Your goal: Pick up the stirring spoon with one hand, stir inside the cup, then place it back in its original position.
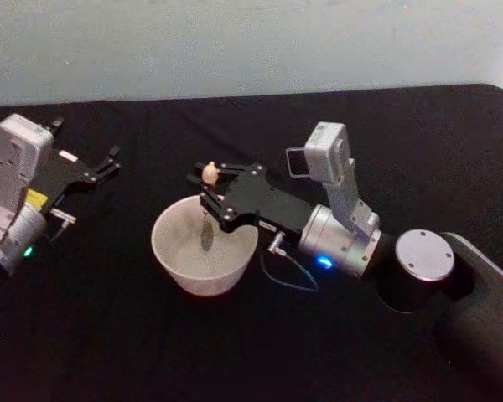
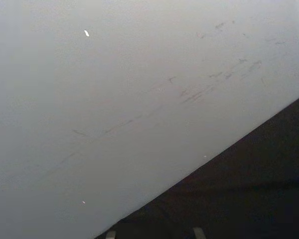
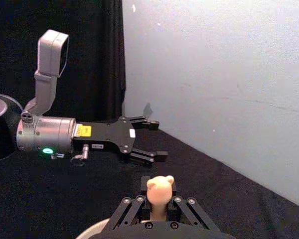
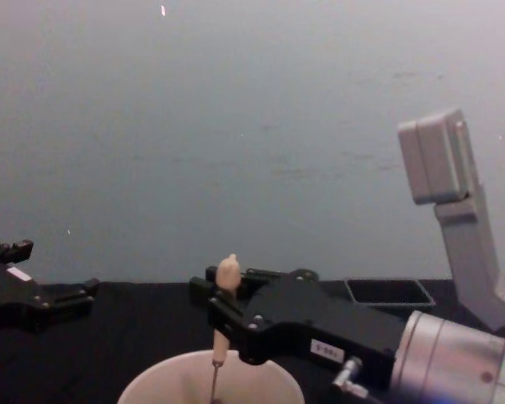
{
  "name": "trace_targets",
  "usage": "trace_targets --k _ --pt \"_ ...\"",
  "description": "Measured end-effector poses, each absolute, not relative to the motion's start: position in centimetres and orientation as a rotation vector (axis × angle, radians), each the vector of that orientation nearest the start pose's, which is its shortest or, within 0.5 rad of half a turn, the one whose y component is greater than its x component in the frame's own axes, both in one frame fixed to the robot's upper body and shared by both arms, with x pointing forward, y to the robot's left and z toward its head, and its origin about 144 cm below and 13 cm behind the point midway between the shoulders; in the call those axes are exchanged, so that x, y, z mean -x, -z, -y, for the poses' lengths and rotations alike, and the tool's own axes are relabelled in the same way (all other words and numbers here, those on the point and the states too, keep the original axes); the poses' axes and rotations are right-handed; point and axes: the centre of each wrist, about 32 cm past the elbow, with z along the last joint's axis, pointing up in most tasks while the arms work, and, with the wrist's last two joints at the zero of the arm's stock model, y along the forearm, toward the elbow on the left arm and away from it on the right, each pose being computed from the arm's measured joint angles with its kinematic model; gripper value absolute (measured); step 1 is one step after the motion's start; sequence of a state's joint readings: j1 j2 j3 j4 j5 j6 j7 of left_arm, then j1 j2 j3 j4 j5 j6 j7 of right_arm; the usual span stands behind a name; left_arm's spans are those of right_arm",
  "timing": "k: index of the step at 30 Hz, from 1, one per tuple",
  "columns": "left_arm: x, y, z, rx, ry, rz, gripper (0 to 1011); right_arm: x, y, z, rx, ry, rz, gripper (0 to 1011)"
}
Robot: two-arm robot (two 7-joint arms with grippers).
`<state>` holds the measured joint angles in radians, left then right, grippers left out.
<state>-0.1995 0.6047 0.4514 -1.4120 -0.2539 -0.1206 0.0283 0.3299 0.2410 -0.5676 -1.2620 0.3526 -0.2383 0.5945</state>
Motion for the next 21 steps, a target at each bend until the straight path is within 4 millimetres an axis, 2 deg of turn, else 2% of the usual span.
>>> trace_targets --k 21 --pt "-48.9 -114.0 -31.0 -0.304 -1.248 0.285 1001 -50.5 -113.2 18.1 -0.071 0.554 0.087 164"
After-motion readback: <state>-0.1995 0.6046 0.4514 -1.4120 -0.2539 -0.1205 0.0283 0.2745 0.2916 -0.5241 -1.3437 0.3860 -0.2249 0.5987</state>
